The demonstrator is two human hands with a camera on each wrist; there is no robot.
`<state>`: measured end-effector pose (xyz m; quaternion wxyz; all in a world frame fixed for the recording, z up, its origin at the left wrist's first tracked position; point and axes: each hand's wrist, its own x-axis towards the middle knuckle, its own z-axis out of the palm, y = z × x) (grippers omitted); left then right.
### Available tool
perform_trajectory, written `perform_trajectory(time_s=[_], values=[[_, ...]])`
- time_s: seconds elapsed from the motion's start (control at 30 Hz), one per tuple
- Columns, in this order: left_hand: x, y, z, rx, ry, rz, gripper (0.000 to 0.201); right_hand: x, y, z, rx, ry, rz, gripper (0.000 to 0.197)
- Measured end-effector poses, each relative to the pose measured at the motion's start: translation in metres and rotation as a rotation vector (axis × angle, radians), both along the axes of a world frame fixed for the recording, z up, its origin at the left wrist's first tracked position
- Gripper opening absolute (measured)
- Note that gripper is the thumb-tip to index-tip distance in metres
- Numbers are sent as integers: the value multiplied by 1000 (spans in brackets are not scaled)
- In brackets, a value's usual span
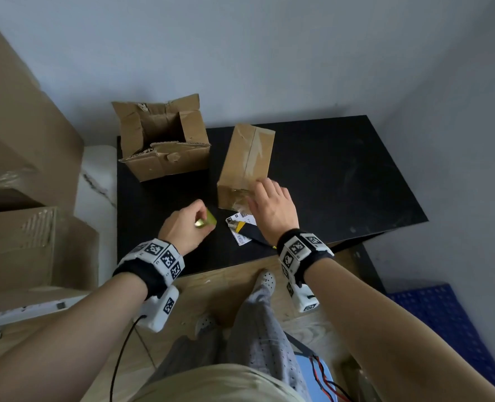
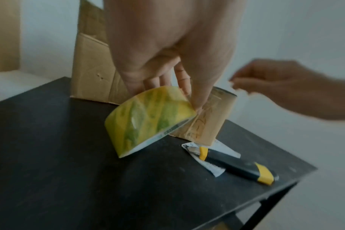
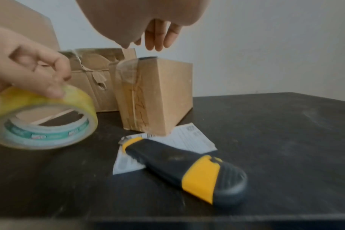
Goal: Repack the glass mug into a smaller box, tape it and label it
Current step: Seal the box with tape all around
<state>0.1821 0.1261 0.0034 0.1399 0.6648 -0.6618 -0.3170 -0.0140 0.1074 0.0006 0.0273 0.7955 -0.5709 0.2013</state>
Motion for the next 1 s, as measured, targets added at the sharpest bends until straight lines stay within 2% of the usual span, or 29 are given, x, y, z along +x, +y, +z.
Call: perform_trajectory(time_s=[0.17,0.33,0.43,0.57,0.7,0.8,0.87,1.0], values=[[-6,10,-7,-62,-299,-264,17,9,-22,-3,236,-5,96,46],[-13,14,-21,-45,-415,-425,14,11,-31,-11,153,-2,93,43],[-14,15,-30,5,-473,-488,21,10,-31,-11,99,-7,86,43],[-14,15,-39,-11,-538,-521,38,8,-33,-16,103,-37,104,38],[-13,18,-40,-86,-554,-524,41,10,-33,-14,186,-65,96,61],[-12,21,-41,-106,-567,-518,41,7,-31,-13,205,-74,123,70],[-13,23,-41,-106,-566,-509,39,6,-29,-12,226,-92,133,65],[-11,26,-42,-104,-540,-494,36,9,-34,-7,228,-145,111,42]])
